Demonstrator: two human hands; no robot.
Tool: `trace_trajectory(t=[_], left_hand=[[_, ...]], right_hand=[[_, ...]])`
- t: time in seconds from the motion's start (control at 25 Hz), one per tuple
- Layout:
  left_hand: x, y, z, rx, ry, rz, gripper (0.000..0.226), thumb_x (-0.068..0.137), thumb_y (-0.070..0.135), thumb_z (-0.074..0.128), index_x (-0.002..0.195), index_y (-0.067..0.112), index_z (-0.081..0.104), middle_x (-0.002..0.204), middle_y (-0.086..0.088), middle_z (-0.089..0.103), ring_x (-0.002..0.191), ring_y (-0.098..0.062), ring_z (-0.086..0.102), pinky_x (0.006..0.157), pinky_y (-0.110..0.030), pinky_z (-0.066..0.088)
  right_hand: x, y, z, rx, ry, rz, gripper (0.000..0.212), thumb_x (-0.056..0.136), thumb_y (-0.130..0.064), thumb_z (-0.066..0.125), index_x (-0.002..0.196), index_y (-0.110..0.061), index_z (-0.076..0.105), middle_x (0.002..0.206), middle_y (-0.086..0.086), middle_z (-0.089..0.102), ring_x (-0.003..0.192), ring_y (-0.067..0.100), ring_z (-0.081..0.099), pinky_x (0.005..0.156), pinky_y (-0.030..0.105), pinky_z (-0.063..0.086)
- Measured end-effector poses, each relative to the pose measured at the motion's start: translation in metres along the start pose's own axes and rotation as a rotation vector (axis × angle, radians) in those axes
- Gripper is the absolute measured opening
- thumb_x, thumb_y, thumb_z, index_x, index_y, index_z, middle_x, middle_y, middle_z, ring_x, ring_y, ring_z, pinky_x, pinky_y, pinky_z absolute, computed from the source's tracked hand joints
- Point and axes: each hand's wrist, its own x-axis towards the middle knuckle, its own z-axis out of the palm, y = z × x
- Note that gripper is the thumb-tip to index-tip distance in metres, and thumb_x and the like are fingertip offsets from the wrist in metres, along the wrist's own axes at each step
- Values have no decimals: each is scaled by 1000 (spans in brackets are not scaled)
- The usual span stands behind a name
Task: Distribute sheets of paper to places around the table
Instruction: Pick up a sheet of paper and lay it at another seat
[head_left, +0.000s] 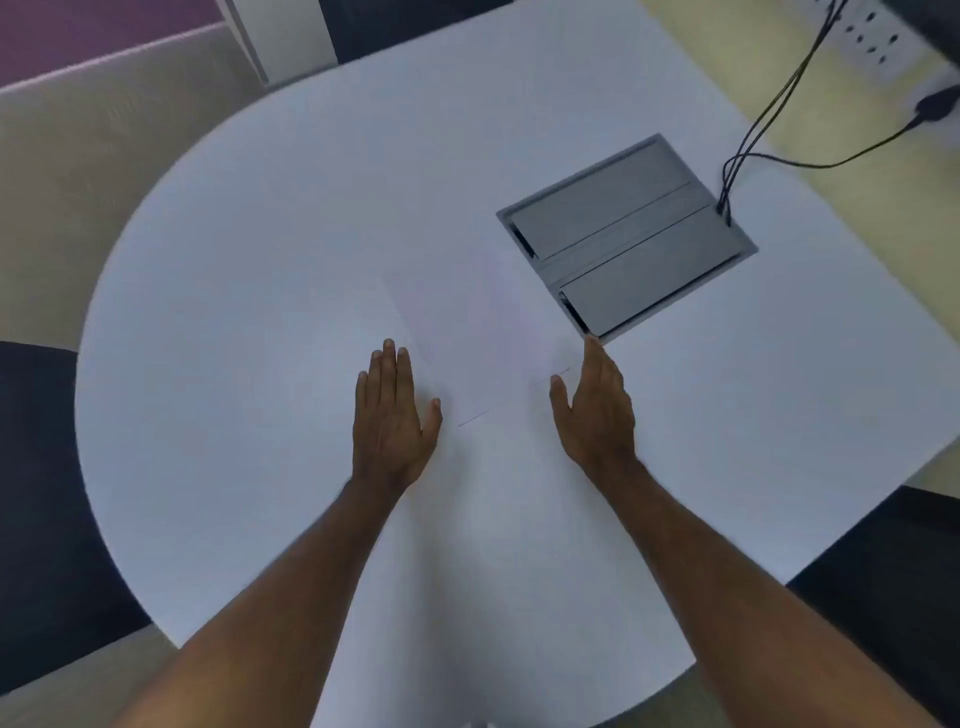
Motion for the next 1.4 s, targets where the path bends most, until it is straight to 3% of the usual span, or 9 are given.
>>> trace_trajectory(t=[0.16, 0.28, 0.4, 0.64, 0.8, 0.96, 1.16, 1.4], left_hand=[[19, -3, 31, -50, -90, -96, 74, 103, 36, 50, 163, 5, 17, 173, -13, 11, 160, -30, 10, 130, -47, 12], [44, -5, 51, -98, -145, -117, 74, 104, 38, 48, 163, 8, 16, 173, -11, 9, 160, -29, 7, 129, -48, 13], [64, -9, 66, -90, -144, -104, 75, 103, 39, 48, 163, 9, 15, 174, -11, 6, 160, -30, 6, 129, -48, 12], [82, -10, 92, -7, -162, -35, 73, 105, 38, 44, 163, 7, 14, 173, -13, 6, 161, -31, 5, 129, -50, 10], [78, -13, 102, 72, -151, -12, 70, 106, 36, 41, 163, 4, 15, 173, -16, 7, 161, -32, 4, 129, -52, 9], [77, -15, 108, 126, -122, -3, 70, 105, 39, 38, 162, 3, 16, 172, -17, 9, 160, -33, 7, 129, -52, 10], [77, -16, 112, 138, -110, 2, 71, 105, 39, 36, 162, 3, 16, 172, -17, 9, 160, -33, 7, 129, -52, 11], [78, -17, 114, 148, -108, 3, 71, 105, 40, 34, 163, 4, 14, 173, -16, 8, 161, -32, 5, 130, -51, 9]], right_hand=[[29, 8, 28, 87, -98, 154, 63, 103, -33, 54, 157, -13, 31, 158, 9, 43, 143, 30, 43, 109, 48, 44], [59, 10, 47, 148, -128, 197, 57, 102, -30, 57, 153, -14, 38, 156, 8, 45, 143, 29, 42, 111, 47, 43], [87, 10, 61, 220, -132, 194, 51, 100, -23, 62, 148, -12, 48, 152, 9, 48, 142, 29, 43, 116, 44, 41], [125, 10, 83, 75, -124, 173, 62, 98, -33, 66, 152, -12, 43, 154, 10, 43, 146, 30, 33, 114, 45, 40], [130, 14, 87, 131, -104, 132, 52, 98, -28, 68, 145, -13, 53, 146, 9, 48, 139, 27, 42, 111, 39, 43], [129, 18, 86, 296, -34, 145, 41, 99, -19, 68, 138, -14, 61, 137, 7, 53, 120, 22, 60, 104, 35, 53], [120, 16, 89, 162, -3, 47, 45, 101, -19, 65, 144, -11, 57, 135, 9, 53, 124, 22, 56, 103, 22, 46], [113, 10, 88, 89, -8, 23, 45, 101, -22, 64, 144, -11, 55, 141, 12, 55, 131, 29, 53, 108, 41, 51]])
